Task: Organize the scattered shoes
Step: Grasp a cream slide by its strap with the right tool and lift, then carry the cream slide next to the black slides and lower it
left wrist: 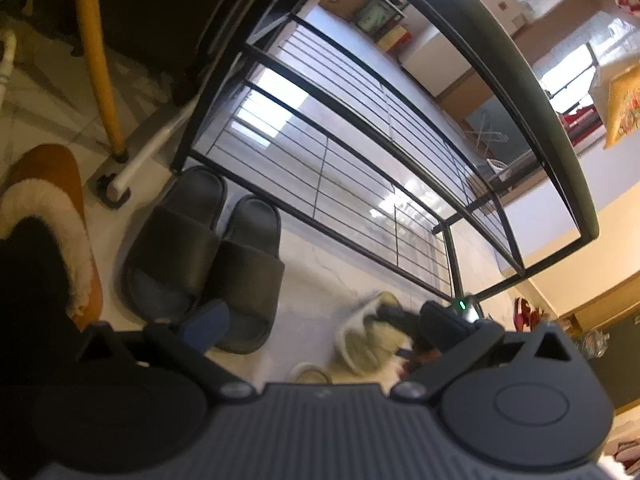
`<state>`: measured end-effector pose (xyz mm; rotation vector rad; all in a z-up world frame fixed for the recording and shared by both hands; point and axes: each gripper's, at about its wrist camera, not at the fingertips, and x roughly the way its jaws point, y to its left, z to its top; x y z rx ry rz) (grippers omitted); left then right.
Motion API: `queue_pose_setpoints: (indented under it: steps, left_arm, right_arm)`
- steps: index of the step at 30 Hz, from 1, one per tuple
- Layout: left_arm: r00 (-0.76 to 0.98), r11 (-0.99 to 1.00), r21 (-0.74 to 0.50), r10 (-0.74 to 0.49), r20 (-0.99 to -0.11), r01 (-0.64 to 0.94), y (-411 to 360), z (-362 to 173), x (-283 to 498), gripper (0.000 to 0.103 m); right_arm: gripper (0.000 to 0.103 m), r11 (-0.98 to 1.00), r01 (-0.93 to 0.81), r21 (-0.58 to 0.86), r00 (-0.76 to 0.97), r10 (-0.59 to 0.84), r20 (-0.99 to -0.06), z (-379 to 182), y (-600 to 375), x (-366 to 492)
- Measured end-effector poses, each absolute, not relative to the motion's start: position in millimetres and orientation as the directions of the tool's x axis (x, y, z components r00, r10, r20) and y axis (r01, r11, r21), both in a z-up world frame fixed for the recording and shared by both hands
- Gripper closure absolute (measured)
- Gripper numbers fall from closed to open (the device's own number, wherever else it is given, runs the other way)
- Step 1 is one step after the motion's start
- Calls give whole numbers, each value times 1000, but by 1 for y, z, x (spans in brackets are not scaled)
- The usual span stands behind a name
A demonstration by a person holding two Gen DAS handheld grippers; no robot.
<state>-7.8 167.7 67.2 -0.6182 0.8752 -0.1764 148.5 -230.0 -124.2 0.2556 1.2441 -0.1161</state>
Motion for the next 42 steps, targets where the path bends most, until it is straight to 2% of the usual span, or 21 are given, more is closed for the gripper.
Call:
queue_pose_setpoints:
  steps: [4,10,15,20,24,31,36,42]
  left_arm:
    - [626,835,-543,-375,-684,-93,160,65,-7,1]
    - [618,851,-514,-350,-704,-104,155,62,-5,1]
    - [613,843,-522,-346,-710,-128,159,59,-3,1]
    - [601,835,-536,-366,-711,-126,158,57,-1,1]
    - [581,817,-561,-395,-712,-131,156,54,0,1]
    - [591,821,-557,-390,-706,-124,154,57,1,1]
    - [603,816,-566,-394,-693,-118,154,59,1,1]
    - [608,807,-580,-406,-682,-111,156,59,-2,1]
  right_arm:
    - [2,999,-8,-41,353,-36,-935,-126,-240,121]
    - [2,996,-69,-61,446,-24,-895,-134,-232,136]
    - [2,960,-230,-161,494,-27,-869,-139,-210,157]
    - [3,964,-261,-47,494,92,-865,-142,-201,176]
    - [1,957,-286,-44,495,108,-862,-148,-195,182]
    - [0,977,-203,58,476,151,-867,-147,-223,185]
    - [0,972,-117,203,550,233,-802,-114,-240,153]
    - [0,904,-119,410,390,422,-818,-112,-220,40]
